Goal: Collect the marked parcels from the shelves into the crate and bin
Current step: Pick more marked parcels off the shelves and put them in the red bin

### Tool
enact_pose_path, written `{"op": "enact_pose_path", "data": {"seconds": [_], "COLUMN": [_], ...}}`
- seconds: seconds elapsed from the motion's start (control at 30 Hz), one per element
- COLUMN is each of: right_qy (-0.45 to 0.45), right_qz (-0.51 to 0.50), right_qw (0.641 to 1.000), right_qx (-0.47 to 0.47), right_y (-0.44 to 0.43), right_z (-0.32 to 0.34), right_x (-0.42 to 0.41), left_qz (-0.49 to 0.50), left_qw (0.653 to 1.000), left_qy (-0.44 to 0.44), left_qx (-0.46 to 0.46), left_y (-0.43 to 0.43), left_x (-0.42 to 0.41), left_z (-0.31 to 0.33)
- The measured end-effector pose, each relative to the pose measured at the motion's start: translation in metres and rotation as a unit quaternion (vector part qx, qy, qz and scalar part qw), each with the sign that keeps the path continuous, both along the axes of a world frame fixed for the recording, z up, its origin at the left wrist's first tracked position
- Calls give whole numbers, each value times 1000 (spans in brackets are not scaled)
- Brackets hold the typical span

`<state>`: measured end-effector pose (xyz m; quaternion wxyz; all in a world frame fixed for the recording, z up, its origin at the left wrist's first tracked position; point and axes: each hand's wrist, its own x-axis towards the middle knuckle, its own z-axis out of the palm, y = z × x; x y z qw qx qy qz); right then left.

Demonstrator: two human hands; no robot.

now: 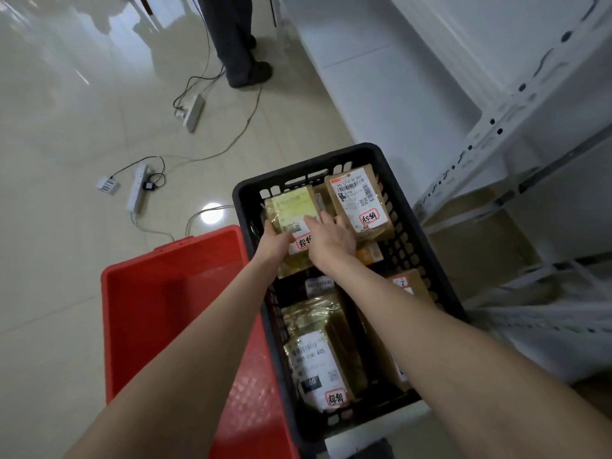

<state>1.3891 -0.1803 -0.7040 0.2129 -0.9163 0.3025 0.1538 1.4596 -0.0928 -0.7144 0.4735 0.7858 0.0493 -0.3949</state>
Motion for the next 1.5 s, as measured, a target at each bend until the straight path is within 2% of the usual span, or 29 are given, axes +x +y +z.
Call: {"op": "enact_pose_path", "data": {"seconds": [0.1, 0.2, 0.23, 0.3, 0.4, 0.57, 0.83, 0.97, 1.13, 1.23, 1.37, 1.43, 1.5], "right_qy": [-10, -33, -37, -40, -42, -36, -29, -24, -16, -23, -46, -53, -55], "right_qz": [-10, -41, -57, -91, -133, -217, -361, -423, -480, -501, -525, -533, -543], "right_qw": [1000, 999, 998, 995, 990, 974, 928, 899, 866, 852, 833, 824, 816], "right_qx": [-8, -10, -12, -10, -23, -49, -90, -108, -139, -152, -171, -184, -193], "right_y": [1, 6, 7, 8, 11, 14, 39, 56, 81, 96, 113, 119, 125], "right_z": [8, 16, 19, 30, 50, 86, 137, 161, 197, 215, 237, 246, 253], "right_x": [-5, -24, -32, -51, -84, -159, -320, -405, -510, -574, -658, -698, -732], "left_qz": [-33, -108, -154, -273, -405, -533, -639, -697, -722, -729, -724, -694, -639], "left_qw": [998, 976, 959, 904, 824, 717, 631, 557, 505, 489, 498, 531, 595], "left_qy": [-41, -144, -186, -256, -319, -400, -426, -448, -472, -480, -475, -481, -472], "left_qx": [44, 119, 147, 204, 234, 202, 108, 54, 20, 2, -38, -74, -122], "left_y": [2, 7, 8, 9, 5, -10, -23, -30, -29, -23, -9, -2, 3], "left_x": [-1, -9, -12, -21, -45, -107, -245, -319, -421, -484, -571, -609, -639], "left_z": [5, 22, 28, 41, 64, 104, 139, 165, 200, 221, 247, 258, 270]}}
